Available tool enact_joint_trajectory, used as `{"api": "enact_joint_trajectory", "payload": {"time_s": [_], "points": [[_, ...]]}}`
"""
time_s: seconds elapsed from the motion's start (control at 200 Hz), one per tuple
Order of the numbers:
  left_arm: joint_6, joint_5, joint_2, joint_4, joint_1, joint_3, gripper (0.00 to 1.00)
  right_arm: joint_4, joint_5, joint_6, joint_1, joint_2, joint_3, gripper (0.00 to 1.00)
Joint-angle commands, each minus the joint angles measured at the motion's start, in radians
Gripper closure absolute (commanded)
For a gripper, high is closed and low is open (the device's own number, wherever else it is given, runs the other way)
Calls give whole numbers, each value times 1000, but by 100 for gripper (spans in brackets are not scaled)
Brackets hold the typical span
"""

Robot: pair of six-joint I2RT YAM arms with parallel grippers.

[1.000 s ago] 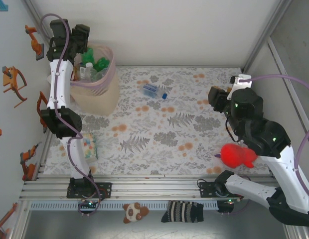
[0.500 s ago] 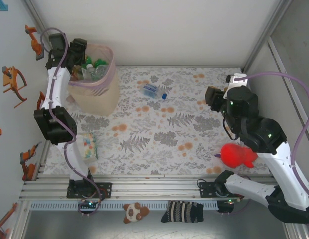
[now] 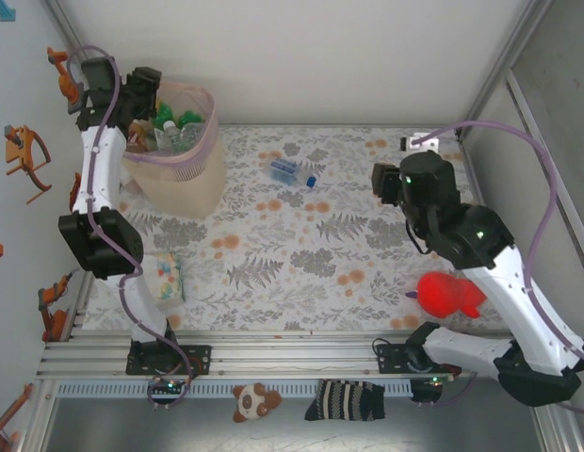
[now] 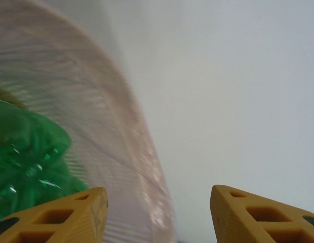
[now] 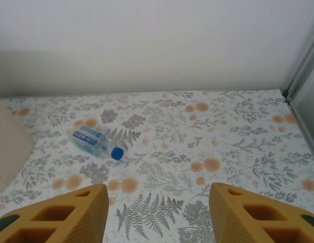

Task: Put the plastic bottles in the bin

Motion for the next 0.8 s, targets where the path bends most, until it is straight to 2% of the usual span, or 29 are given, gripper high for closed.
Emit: {"api": "enact_joint_trajectory", "payload": {"time_s": [0.0,0.2,0.461,0.791], "points": [[86,65,-98,-47,5,39,45,24,-32,-55,-7,53,43,46],[218,117,-213,-126,5,-29,44,24,-186,-120,-63,198,91,46],[394,128,-454,-167,6,-312,42,28,-427,-276,-159,425,168,46],[479,150,-663,-207,8,-582,40,72,-630,-539,-231,736,260,46]]}}
